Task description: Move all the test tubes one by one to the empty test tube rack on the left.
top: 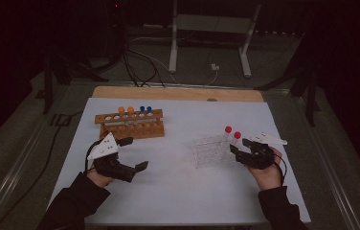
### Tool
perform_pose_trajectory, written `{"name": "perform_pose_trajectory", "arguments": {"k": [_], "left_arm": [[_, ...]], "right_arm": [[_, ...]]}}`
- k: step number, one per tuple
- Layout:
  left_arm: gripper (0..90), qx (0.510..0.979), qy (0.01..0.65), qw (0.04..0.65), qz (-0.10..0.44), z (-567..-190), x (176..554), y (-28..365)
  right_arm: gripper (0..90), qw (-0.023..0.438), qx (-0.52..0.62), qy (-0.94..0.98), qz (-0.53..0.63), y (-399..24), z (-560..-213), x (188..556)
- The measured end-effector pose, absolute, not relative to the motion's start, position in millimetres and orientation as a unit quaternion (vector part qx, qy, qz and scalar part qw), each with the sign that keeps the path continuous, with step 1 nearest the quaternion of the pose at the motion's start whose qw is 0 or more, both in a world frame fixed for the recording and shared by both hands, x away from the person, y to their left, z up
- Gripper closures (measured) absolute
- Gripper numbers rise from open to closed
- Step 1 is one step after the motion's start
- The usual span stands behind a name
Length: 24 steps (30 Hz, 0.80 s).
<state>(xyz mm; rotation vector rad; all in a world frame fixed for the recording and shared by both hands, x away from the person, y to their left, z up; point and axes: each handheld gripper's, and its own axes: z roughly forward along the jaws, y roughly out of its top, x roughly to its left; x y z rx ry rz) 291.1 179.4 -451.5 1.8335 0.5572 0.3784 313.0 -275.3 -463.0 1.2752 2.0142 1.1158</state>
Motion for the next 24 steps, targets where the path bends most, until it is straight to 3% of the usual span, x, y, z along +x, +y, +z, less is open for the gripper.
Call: {"name": "perform_pose_trajectory", "arguments": {"k": [5, 12, 24], "left_arm": [[0.6, 0.779, 0.235, 0.559, 0.159, -451.9, 291.1, 177.7], [0.6, 0.780, 0.233, 0.558, 0.160, -451.6, 291.0, 176.9], [0.6, 0.781, 0.234, 0.558, 0.154, -452.3, 292.0, 177.5]], "right_arm": [[57.6, 0.244, 0.480, 0.738, 0.407, -276.0, -465.6, 321.9], [66.8, 0.242, 0.483, 0.739, 0.402, -274.0, -467.6, 329.0], [74.8, 0.253, 0.480, 0.749, 0.381, -271.2, -468.9, 332.0]]}}
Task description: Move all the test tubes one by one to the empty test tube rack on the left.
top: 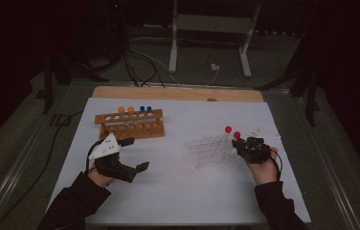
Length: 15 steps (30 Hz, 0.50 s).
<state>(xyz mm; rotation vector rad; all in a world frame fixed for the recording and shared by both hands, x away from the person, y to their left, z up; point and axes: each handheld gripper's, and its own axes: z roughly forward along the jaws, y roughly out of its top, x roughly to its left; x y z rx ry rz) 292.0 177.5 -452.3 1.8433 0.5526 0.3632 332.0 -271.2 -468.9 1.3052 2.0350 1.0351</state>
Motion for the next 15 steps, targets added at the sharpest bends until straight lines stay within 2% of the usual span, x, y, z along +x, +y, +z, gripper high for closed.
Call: {"name": "perform_pose_trajectory", "arguments": {"k": [15], "left_arm": [[0.6, 0.783, 0.236, 0.557, 0.146, -452.4, 292.4, 177.4]], "right_arm": [[75.0, 0.286, 0.462, 0.736, 0.403, -275.0, -434.4, 314.2]]}}
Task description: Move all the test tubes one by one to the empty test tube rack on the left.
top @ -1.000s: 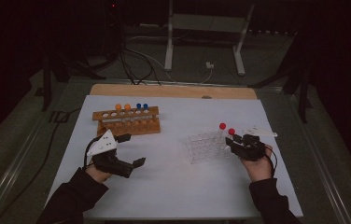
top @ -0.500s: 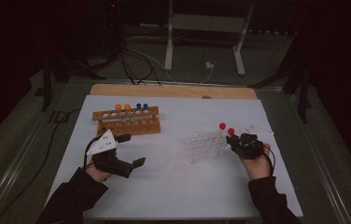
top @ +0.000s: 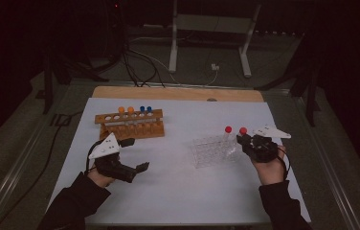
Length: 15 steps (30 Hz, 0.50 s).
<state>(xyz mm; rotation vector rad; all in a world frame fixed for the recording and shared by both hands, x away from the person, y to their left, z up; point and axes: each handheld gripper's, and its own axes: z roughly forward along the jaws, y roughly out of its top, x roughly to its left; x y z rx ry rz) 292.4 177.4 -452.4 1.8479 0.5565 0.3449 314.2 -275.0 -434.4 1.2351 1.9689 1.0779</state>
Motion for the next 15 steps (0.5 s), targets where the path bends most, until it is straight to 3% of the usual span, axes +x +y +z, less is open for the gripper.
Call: {"name": "perform_pose_trajectory", "arguments": {"k": [15], "left_arm": [[0.6, 0.786, 0.228, 0.558, 0.139, -446.1, 288.7, 172.3]], "right_arm": [[75.0, 0.278, 0.410, 0.750, 0.438, -253.1, -407.4, 290.0]]}}
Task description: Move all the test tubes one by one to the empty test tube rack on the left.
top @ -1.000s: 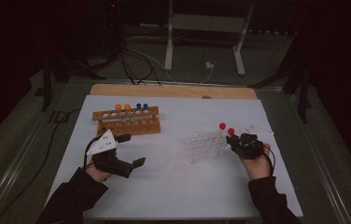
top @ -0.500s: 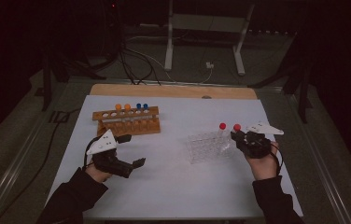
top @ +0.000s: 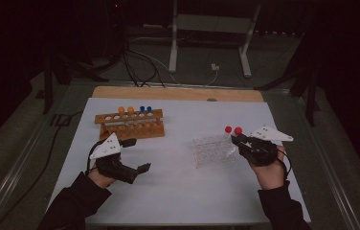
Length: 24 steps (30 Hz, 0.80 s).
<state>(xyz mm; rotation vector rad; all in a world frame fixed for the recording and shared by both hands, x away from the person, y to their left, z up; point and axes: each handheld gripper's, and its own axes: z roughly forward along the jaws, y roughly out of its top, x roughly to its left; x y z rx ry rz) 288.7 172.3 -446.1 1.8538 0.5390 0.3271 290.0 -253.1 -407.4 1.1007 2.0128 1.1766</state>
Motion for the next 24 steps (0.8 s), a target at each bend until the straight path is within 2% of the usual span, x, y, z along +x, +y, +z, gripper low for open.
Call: {"name": "perform_pose_trajectory", "arguments": {"k": [9, 24], "left_arm": [[0.6, 0.794, 0.221, 0.552, 0.128, -440.9, 283.1, 161.2], [1.5, 0.808, 0.180, 0.551, 0.103, -428.5, 271.1, 130.1]], "right_arm": [[75.0, 0.237, 0.356, 0.780, 0.456, -214.5, -407.2, 276.9], [74.9, 0.185, 0.296, 0.828, 0.439, -155.7, -431.8, 275.7]]}}
